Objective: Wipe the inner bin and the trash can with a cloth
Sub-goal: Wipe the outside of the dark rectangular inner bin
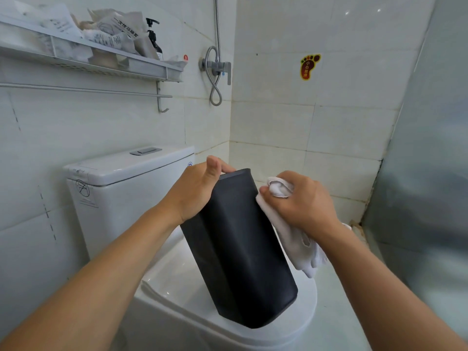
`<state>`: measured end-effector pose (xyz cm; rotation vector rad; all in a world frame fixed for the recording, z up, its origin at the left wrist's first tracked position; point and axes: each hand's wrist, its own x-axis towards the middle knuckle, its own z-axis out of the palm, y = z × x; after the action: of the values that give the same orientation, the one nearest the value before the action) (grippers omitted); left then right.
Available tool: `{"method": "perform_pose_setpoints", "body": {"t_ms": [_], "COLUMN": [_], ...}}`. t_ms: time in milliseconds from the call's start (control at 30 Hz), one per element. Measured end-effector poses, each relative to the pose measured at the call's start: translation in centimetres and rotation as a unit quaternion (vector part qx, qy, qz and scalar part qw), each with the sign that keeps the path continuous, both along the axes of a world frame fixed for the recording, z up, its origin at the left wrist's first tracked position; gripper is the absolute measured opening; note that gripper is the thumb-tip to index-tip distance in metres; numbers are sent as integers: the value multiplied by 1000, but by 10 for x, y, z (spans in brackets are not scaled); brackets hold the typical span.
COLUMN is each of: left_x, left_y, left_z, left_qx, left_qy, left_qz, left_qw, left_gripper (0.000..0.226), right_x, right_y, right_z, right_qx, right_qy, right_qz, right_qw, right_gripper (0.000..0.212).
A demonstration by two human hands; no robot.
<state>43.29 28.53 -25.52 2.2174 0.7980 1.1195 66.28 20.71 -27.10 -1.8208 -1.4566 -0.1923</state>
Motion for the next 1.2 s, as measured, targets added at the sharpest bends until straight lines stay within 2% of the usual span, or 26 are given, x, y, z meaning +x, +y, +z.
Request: {"method": "perform_pose_setpoints", "body": {"t_ms": [167,267,433,567,733,833,867,1000,1200], "left_x": [-8,-11,-18,-22,-20,-9,-5,1,7], "left_y": [10,14,22,24,20,13,11,13,16], "left_z": [2,3,6,12,18,21,21,19,14], "left_qx": [51,56,59,30,39,32,32,61,97], "left_qy": [70,95,117,129,148,120,117,141,78], "left_qz": [107,117,120,75,77,107,117,128,97], "left_qw": [990,987,984,988,985,986,986,980,987], "left_gripper": [64,40,29,26,8,43,47,38,34], "right_x": [23,27,15,3,-14,-24,-27,-34,-23], "right_y": [-28,-39,-46,-48,-47,-48,-48,-49,-52], "right_z": [-39,-51,-52,-56,-63,-65,-66,-67,-55], "right_qx": [33,60,76,59,31,47,53,68,116], "right_qy": [130,171,163,155,102,90,79,44,72], "right_qz": [26,67,109,133,165,201,212,236,195], "right_qw": [991,981,978,977,981,974,973,968,971], "right_gripper": [26,25,26,23,29,26,26,33,32]}}
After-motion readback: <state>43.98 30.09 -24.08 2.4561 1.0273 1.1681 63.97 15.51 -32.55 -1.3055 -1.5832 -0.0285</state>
